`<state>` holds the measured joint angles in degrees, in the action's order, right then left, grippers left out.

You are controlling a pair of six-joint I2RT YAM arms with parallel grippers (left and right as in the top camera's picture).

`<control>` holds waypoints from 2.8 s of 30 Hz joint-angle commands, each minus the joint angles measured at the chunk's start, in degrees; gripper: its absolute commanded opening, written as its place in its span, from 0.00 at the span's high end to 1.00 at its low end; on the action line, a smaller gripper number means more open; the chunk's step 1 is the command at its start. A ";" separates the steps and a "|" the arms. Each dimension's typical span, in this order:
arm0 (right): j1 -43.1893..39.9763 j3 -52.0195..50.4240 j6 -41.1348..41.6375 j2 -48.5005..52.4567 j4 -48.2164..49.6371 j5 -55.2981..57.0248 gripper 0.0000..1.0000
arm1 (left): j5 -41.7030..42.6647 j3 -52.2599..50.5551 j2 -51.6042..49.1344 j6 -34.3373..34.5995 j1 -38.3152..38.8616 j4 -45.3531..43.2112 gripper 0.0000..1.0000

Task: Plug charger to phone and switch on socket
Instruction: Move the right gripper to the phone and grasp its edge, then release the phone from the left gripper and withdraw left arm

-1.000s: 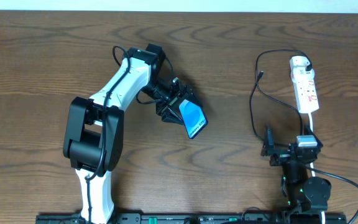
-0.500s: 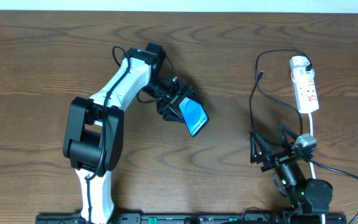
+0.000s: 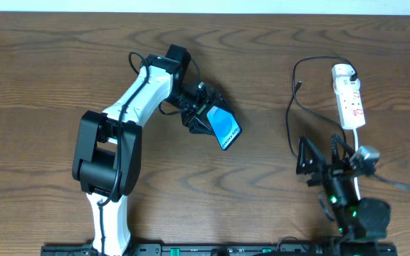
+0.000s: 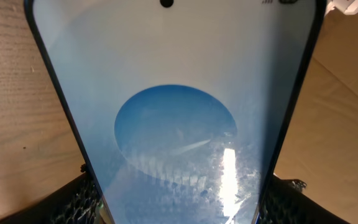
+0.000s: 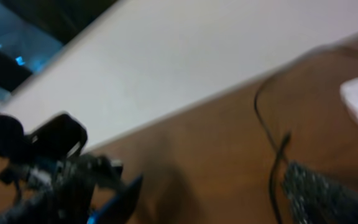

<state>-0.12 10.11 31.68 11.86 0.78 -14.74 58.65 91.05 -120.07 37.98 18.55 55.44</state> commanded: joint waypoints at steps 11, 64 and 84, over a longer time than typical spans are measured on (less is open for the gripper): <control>0.90 28.63 5.77 31.30 -2.29 -34.75 0.01 | 2.45 0.02 1.46 0.74 0.02 0.13 0.29; 41.59 28.57 34.03 64.35 0.13 21.68 0.57 | 2.43 0.02 1.46 0.70 0.02 0.13 0.29; 41.86 28.57 28.63 67.67 3.80 21.86 0.78 | 2.43 0.02 1.46 0.72 0.02 0.15 0.29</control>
<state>41.43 38.46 62.43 79.46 4.05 6.44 58.63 91.02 -120.07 38.81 18.55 55.44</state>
